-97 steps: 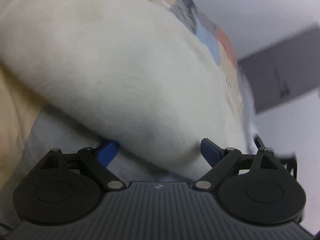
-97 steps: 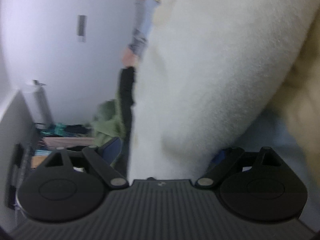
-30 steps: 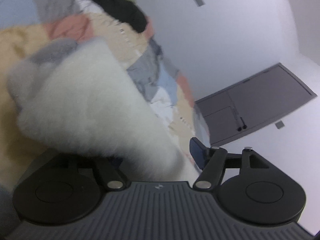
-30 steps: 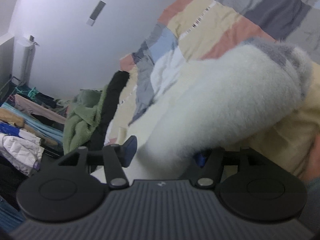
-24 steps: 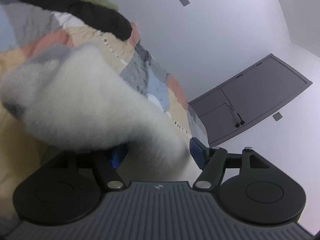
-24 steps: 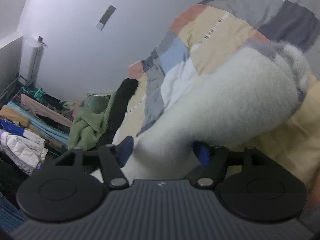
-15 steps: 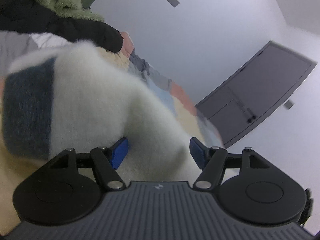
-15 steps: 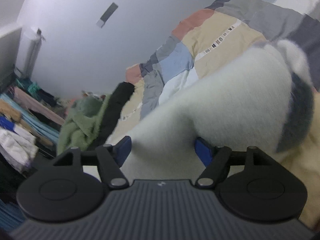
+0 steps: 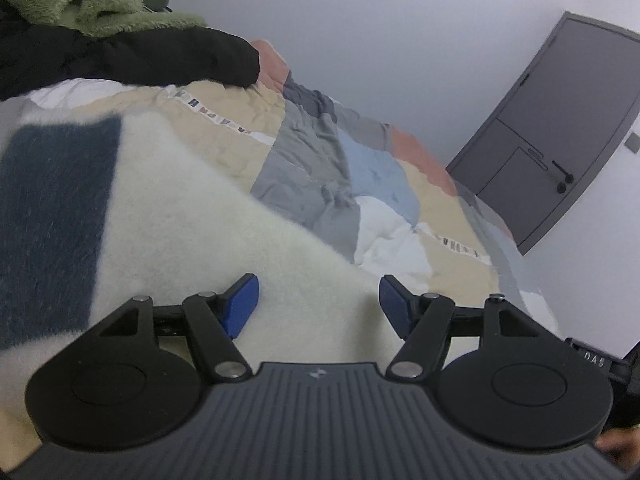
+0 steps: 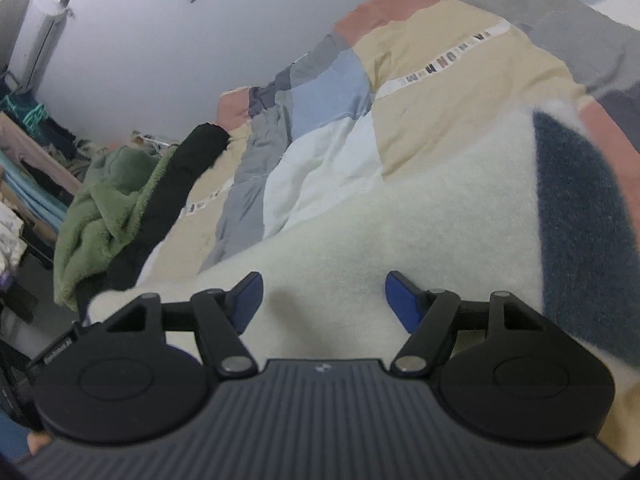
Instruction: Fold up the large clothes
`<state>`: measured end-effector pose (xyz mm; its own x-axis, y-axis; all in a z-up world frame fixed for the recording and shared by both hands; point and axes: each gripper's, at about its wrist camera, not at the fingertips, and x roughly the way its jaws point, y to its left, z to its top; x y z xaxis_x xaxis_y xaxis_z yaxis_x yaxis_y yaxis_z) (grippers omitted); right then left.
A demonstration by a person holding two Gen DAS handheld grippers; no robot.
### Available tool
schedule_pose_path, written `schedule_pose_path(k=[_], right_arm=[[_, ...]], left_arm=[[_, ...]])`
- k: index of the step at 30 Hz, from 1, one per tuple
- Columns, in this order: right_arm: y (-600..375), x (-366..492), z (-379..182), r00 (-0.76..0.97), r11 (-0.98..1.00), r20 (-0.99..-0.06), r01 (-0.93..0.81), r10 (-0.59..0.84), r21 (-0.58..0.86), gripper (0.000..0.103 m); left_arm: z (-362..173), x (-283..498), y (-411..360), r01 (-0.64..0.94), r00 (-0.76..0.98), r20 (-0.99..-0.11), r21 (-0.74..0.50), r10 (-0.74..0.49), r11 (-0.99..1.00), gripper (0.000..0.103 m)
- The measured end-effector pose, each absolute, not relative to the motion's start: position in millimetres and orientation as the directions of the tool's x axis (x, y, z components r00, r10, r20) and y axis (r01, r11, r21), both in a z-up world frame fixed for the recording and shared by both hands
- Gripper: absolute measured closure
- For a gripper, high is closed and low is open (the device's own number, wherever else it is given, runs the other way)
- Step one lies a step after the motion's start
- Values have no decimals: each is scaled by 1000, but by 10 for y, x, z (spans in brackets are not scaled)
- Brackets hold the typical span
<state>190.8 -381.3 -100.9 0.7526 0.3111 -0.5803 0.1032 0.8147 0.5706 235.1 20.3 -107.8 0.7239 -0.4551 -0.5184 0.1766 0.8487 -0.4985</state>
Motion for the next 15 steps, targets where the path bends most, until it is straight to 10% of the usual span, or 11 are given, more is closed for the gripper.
schedule_pose_path(k=[15], right_arm=[[-3913,1877,-789,817,878,-521,40,246,477,33]], left_arm=[[-856,2226,406,210,753,-473,-485,-457,849,30]])
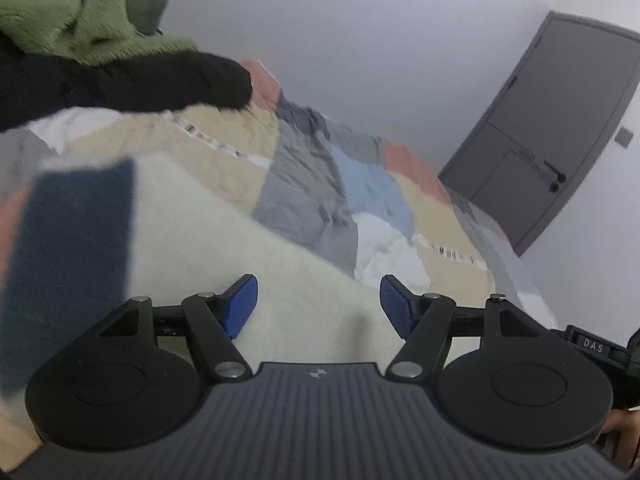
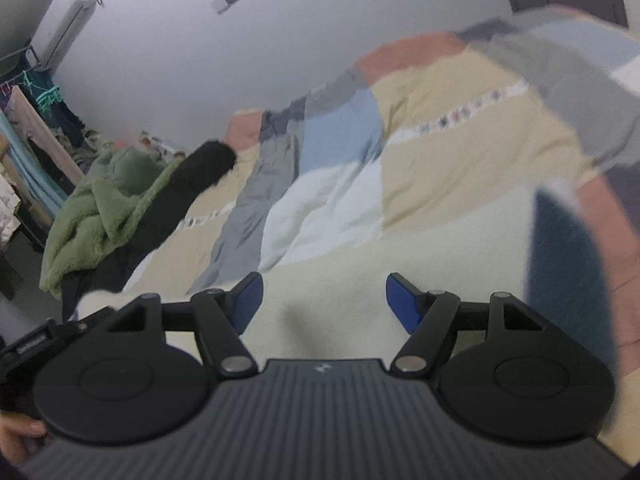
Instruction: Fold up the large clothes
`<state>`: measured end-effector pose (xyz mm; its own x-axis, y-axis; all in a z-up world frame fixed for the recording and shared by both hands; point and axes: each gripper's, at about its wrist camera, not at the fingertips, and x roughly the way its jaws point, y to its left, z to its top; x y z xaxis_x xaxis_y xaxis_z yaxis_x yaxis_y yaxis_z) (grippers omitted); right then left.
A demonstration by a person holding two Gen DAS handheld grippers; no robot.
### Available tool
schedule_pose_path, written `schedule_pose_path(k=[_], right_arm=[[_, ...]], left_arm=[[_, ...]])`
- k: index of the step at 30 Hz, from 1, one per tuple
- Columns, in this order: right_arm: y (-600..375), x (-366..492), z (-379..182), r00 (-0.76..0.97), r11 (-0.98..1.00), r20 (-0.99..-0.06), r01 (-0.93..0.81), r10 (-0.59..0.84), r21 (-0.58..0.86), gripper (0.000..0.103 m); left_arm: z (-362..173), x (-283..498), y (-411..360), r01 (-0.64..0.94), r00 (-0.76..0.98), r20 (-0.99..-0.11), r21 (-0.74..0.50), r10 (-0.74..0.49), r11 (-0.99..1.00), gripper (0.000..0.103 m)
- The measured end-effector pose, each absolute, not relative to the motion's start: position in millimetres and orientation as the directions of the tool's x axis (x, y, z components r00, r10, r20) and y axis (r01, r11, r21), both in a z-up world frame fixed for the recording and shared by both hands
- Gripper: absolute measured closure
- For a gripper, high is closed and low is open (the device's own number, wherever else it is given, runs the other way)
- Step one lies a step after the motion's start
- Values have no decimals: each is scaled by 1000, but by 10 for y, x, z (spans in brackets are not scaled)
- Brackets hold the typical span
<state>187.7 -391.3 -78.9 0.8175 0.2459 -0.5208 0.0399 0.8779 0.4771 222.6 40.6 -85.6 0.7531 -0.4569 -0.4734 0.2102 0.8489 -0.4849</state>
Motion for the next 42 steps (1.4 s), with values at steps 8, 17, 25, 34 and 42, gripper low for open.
schedule_pose_path(k=[8,17,25,34,42], right_arm=[[-4318,1643,-576,875,908,-482,166,44,384,15],[-4660,1829,-857,806,877,-591,302,-26,374,15],[-4687,1849,-1001,782,855,-616,257,89,451,29],[-4632,1826,-973,784,866,-611,231,104,443,32],[-4661,1790,-964,795,861,-596,222,113,458,44]], left_arm=[[-623,2091,821,97,843,-462,-373,-275,923,30],[-769,2255,815,28,845,-501,-309,-188,950,30],[-711,2128,809,-12,877,-463,-283,-125,959,30],[-678,2061,1009,-92,881,-464,-358,-92,929,30],[-681,2006,1221,-196,881,-472,-397,-16,897,30]])
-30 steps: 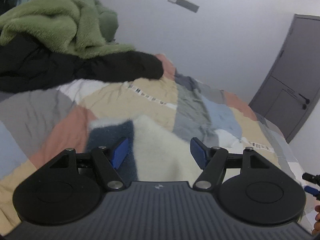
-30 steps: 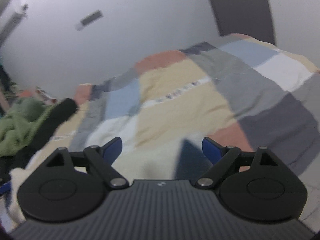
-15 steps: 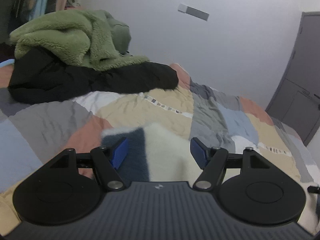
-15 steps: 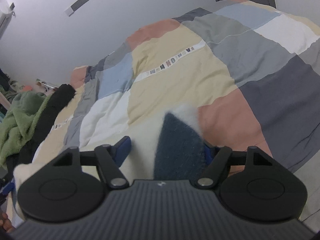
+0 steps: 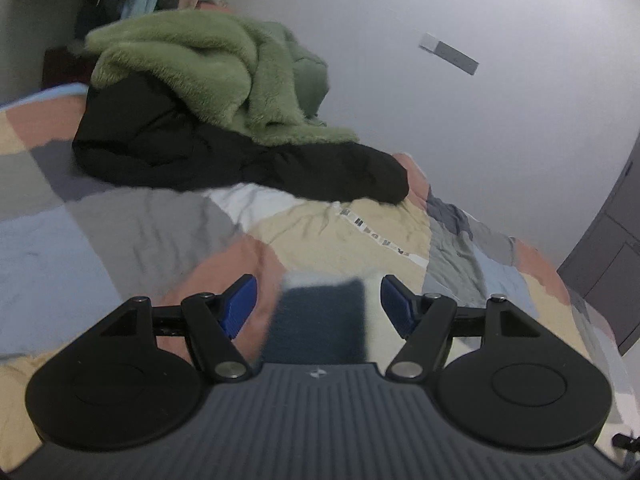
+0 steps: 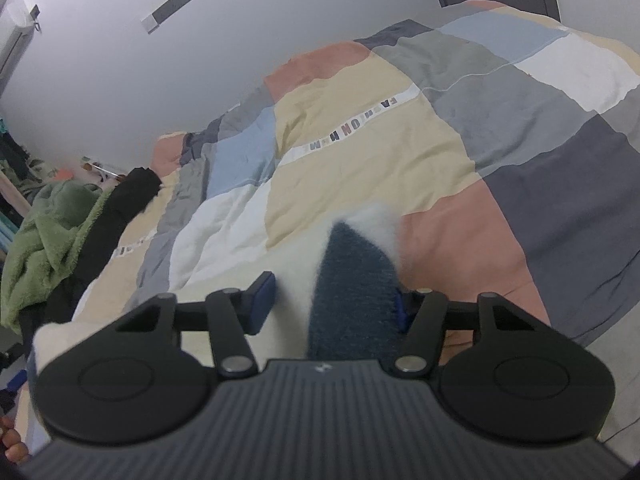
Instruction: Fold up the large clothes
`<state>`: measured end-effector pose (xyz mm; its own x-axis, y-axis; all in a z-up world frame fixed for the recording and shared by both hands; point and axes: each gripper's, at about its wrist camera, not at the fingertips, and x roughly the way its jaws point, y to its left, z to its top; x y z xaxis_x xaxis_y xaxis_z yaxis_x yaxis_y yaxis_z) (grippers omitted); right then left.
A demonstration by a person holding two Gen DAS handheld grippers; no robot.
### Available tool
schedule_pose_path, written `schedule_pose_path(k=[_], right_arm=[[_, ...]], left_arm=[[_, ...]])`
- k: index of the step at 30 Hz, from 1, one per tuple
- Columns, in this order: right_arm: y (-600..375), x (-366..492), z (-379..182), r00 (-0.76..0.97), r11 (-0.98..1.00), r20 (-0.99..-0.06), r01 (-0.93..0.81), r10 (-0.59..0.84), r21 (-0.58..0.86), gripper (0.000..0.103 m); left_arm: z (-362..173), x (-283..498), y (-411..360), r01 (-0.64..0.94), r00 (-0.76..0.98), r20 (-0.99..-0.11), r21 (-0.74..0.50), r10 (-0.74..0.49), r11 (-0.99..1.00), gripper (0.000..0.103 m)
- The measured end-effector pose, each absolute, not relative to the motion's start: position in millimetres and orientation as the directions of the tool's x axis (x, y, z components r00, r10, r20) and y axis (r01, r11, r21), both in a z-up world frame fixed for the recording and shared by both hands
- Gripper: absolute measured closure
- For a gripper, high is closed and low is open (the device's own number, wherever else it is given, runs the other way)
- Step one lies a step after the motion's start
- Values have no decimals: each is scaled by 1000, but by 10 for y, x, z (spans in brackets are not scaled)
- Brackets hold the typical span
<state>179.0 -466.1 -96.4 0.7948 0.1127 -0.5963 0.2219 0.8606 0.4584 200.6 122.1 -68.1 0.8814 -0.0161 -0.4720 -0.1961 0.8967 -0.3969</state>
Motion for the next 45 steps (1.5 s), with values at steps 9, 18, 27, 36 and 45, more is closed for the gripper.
schedule_pose_path(k=[9,18,27,36,45], right_arm=[[-4552,1842,-998,768,898,-631,197,108,394,66],[-4455,1754,-661,885,919,-460,120,73,375,77],[-4632,2136,-1133,787,904,-614,219,59,368,76],[-4521,2058,-1102,787,926,-617,207,35,317,70],[-4346,1742,-769,820,960,-569,202,-60,191,47]], left_arm=[[-924,2182,1228,-194,820,-559,-468,-119,862,49],[-659,2114,1184,-91,890,-431,-487,-149,869,81],[-936,2465,1101,-145,844,-527,-406,-102,902,75],[-730,2138,1093,-143,874,-481,-389,-68,910,59],[-627,1397,1029,-65,866,-457,-507,-204,860,31]])
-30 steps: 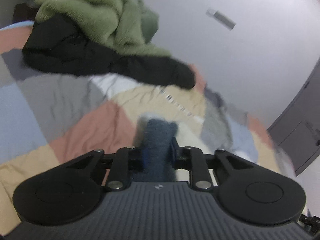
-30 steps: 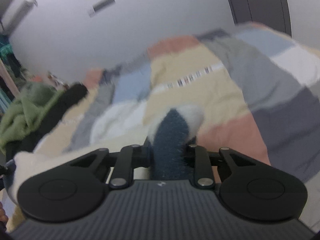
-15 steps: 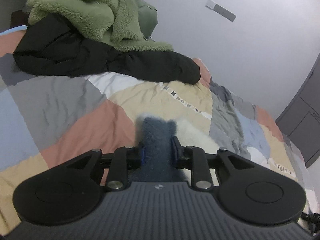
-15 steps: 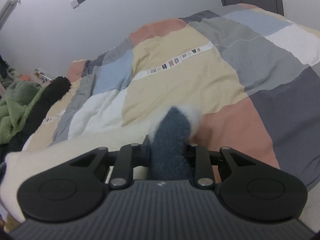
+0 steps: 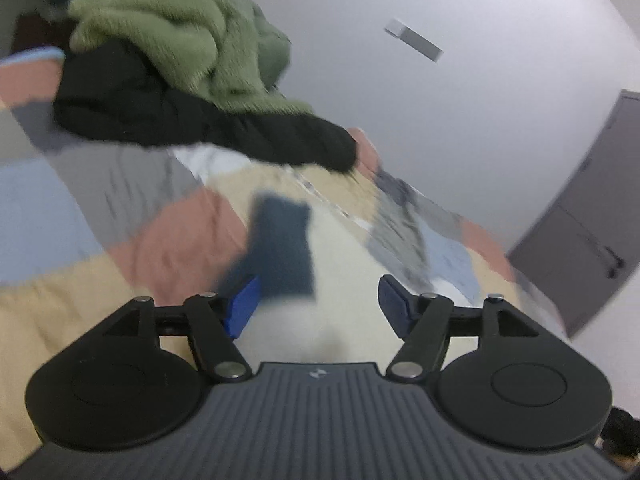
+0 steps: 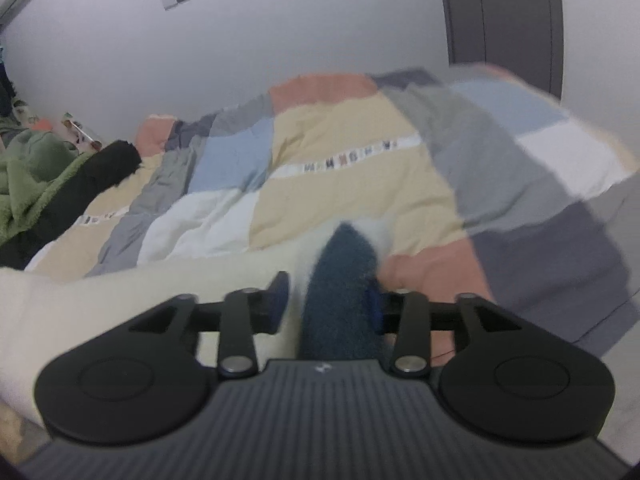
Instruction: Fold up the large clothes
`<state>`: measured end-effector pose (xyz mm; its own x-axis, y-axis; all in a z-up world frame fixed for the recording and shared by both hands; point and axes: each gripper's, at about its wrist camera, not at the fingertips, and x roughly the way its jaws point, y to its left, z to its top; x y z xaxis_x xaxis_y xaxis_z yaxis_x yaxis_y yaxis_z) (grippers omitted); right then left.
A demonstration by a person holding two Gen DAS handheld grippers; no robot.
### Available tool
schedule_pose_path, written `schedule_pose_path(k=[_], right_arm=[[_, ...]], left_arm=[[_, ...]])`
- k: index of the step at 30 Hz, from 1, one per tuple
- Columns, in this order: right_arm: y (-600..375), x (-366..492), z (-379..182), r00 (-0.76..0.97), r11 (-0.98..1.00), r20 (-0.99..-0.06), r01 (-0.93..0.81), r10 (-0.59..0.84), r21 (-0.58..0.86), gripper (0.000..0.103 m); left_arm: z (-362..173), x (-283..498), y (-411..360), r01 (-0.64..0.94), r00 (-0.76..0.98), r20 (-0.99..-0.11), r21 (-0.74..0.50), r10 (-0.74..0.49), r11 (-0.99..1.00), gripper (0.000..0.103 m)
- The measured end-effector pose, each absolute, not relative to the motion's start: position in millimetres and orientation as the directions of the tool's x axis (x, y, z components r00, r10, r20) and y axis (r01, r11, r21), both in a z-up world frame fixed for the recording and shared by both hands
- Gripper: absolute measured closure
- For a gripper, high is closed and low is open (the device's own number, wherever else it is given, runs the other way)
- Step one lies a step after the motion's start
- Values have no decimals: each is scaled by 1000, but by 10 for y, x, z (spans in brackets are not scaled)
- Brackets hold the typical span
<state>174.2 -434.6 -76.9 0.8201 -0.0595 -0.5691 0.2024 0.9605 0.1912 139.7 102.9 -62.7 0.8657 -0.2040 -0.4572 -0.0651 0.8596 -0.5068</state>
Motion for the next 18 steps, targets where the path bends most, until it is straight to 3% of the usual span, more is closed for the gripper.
schedule_pose_path(k=[3,4,8,11,18], right_arm=[[-4308,1531,-605,866,963,-494,197,-84,182,24],[-4292,1451,-554,879,964,-469,189,-82,186,22],[-4218,1217,-445,910,955,-414,138,-17,263,21],[-4128,1142,-485,913,916,-397,77,94,394,14],[-3766,1268,-718,805,831,-463,-65,372,553,13]], left_arm=[[-672,1264,945,-31,831,-474,-560,-290,828,24],[-700,1241,917,-21,815,-478,-591,-329,806,22],[-868,1225,837,-29,752,-494,-686,-436,727,16],[-1022,1286,806,-76,708,-516,-735,-483,674,13],[-1502,1451,843,-211,632,-505,-842,-588,497,12]])
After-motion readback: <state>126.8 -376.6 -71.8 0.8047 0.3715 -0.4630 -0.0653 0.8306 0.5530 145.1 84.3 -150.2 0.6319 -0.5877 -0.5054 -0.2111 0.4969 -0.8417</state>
